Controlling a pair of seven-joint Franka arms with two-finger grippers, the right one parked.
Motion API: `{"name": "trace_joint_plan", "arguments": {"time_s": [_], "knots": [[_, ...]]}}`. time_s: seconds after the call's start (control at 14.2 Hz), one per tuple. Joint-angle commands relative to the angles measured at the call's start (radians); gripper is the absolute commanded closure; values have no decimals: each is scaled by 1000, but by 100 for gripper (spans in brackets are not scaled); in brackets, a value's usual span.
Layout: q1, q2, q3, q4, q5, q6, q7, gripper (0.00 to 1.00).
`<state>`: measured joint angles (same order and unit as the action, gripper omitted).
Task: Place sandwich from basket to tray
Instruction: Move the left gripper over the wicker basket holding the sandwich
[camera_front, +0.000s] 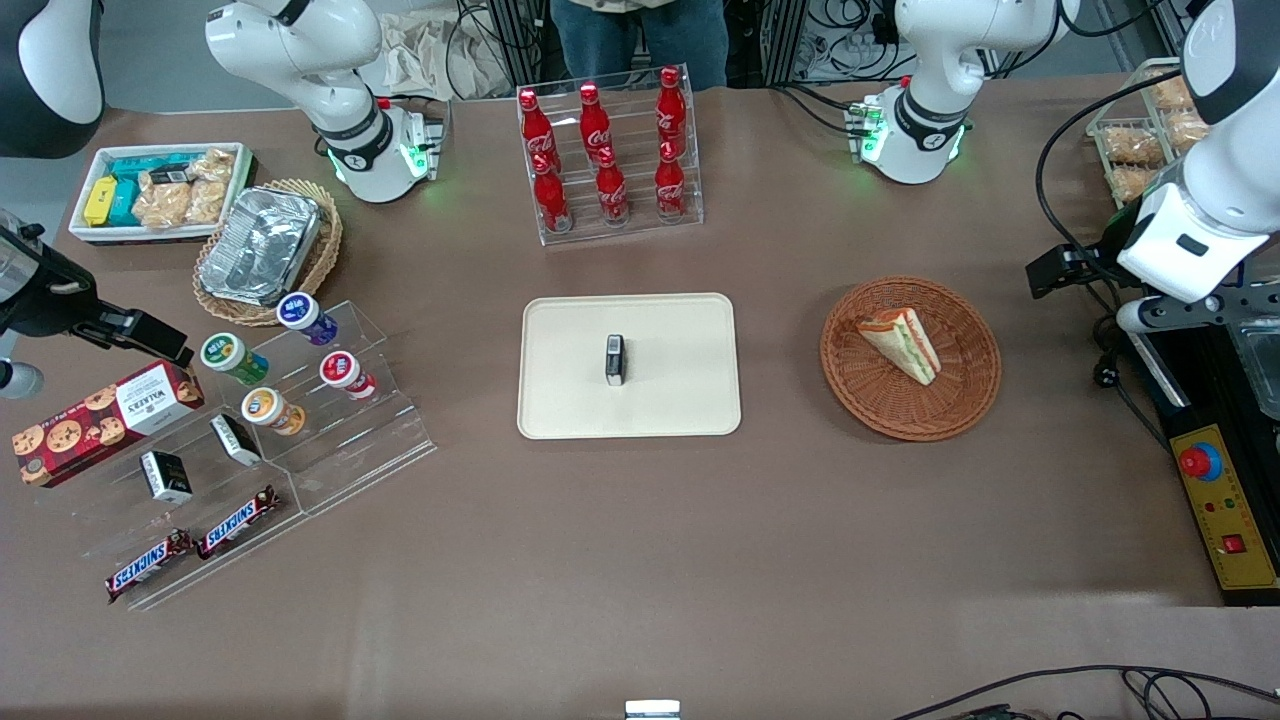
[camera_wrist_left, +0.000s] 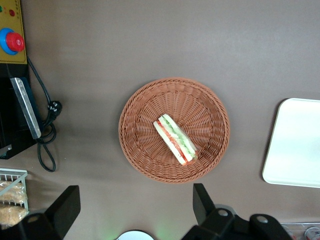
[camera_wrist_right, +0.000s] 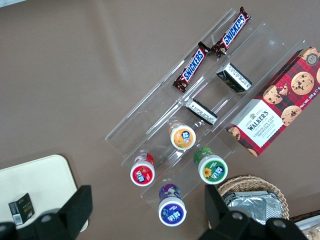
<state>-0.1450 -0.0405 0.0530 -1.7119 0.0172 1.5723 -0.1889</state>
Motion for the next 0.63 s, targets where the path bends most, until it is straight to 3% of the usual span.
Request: {"name": "trace_joint_plan", "arguments": {"time_s": [0.0,0.56], "knots": [[-1,2,-5,25,7,5,2,0],[-33,-18,-19,-23,0,5,3,0]]}}
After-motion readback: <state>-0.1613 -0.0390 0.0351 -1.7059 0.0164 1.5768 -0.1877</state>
